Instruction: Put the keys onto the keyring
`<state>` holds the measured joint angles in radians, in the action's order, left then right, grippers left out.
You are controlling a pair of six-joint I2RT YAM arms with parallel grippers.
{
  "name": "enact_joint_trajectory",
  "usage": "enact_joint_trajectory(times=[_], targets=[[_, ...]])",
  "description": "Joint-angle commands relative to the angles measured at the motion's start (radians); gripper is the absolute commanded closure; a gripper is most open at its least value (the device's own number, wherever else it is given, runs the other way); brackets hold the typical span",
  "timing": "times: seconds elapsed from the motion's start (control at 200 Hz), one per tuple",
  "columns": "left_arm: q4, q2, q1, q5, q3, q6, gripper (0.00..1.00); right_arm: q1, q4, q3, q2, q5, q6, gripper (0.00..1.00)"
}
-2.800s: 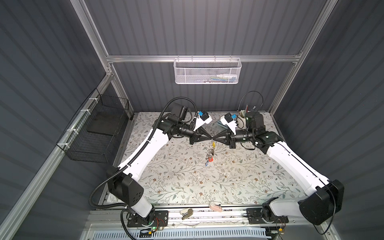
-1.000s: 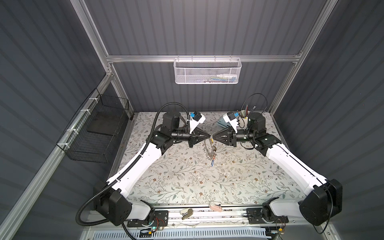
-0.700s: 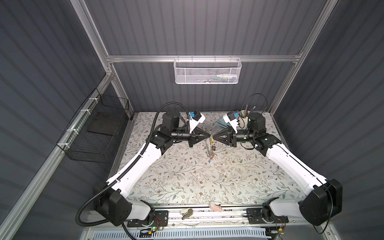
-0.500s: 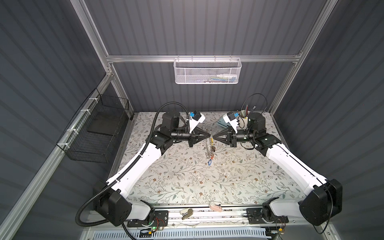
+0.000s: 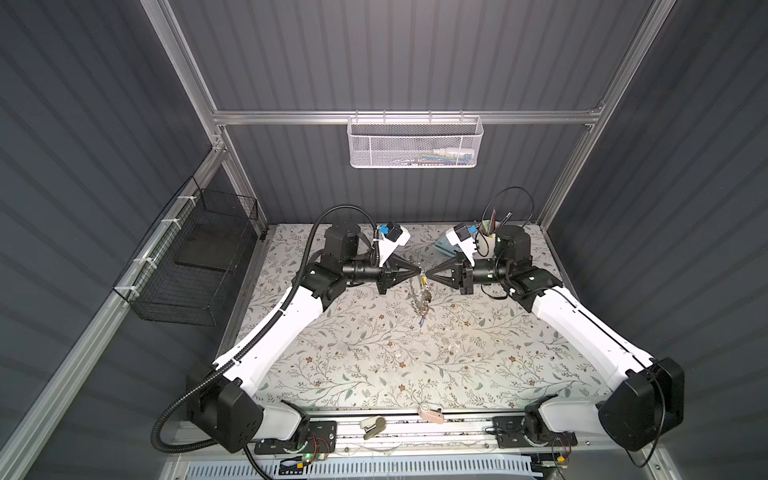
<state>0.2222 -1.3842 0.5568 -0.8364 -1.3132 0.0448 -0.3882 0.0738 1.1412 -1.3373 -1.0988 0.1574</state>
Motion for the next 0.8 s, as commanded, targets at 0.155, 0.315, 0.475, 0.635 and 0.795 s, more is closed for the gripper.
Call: enact_joint_trajectory(times=[0.155,0.315,0.475,0.635,0.795], targets=[[-0.112,0.045,0.0,0.015,0.026,-0.066,1.0,-0.006,-0.005,-0.013,-0.001,-0.002,-0.001,1.0],[-0.221,0.056,0.0,0.01,0.064,-0.15,1.0,-0.009,-0.024,-0.028,-0.002,-0.007,0.012,1.0],[-0.37,0.056,0.0,-0.009,0.117,-0.258,1.0,-0.022,-0.034,-0.019,-0.015,-0.011,0.015,1.0],[-0.431,0.05,0.009,-0.012,0.149,-0.297,1.0,-0.034,-0.048,0.003,-0.038,-0.013,0.023,1.0],[-0.483,0.048,0.016,-0.013,0.177,-0.327,1.0,-0.043,-0.058,0.036,-0.064,-0.014,0.029,1.0]])
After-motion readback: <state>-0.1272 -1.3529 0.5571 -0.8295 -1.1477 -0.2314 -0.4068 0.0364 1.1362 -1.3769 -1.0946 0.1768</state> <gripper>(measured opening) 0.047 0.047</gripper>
